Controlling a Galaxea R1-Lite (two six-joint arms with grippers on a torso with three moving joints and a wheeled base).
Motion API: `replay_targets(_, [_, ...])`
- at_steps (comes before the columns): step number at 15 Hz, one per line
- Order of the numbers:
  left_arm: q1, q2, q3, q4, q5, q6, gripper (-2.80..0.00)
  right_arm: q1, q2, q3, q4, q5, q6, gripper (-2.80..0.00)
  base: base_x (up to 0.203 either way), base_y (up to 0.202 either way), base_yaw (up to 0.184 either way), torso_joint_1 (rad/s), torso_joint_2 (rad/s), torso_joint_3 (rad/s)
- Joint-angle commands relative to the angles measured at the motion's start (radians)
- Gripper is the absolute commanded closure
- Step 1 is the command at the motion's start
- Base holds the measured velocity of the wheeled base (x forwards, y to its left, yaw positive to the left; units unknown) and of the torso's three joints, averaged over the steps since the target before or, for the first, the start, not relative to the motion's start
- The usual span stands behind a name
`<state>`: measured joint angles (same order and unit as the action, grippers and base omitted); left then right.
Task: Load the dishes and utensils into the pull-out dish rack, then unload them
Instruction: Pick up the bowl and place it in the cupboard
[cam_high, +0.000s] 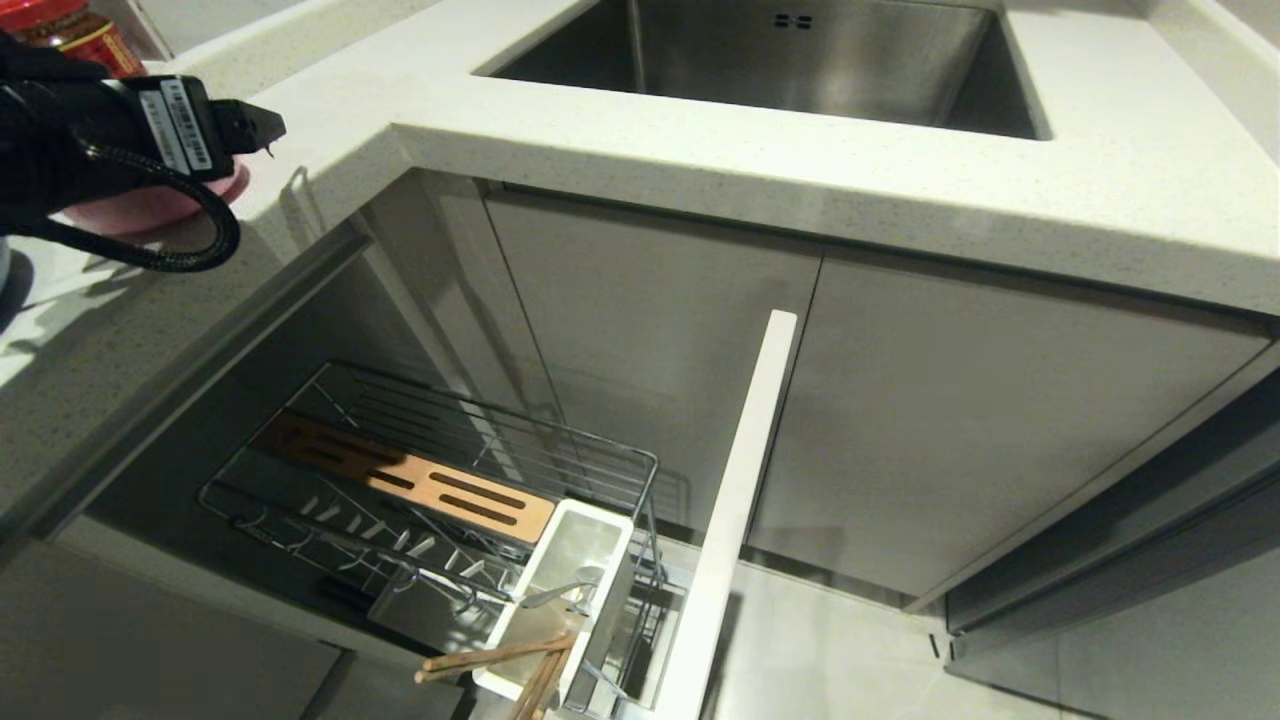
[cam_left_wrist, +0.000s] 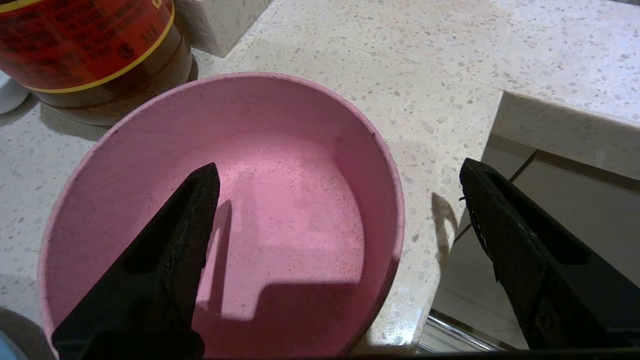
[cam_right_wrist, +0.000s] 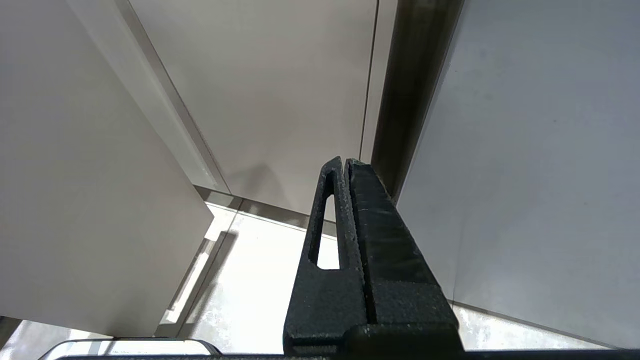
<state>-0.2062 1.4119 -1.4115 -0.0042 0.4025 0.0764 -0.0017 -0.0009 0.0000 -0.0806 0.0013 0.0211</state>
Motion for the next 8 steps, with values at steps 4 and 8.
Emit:
replay_targets(4, [-0.001,0.01,-0.001,0.023,0.001,0.002,0.0,0.0,-0.001,0.026,-0.001,0.0,0.0,0.0,0.0,0.0,0.0,0.0,0.0,0.0])
replay_targets(8, [-0.001,0.01,0.001,0.023,0.0,0.003,0.0,0.0,-0.001,0.026,-0.001,0.0,0.0,0.0,0.0,0.0,0.0,0.0,0.0,0.0])
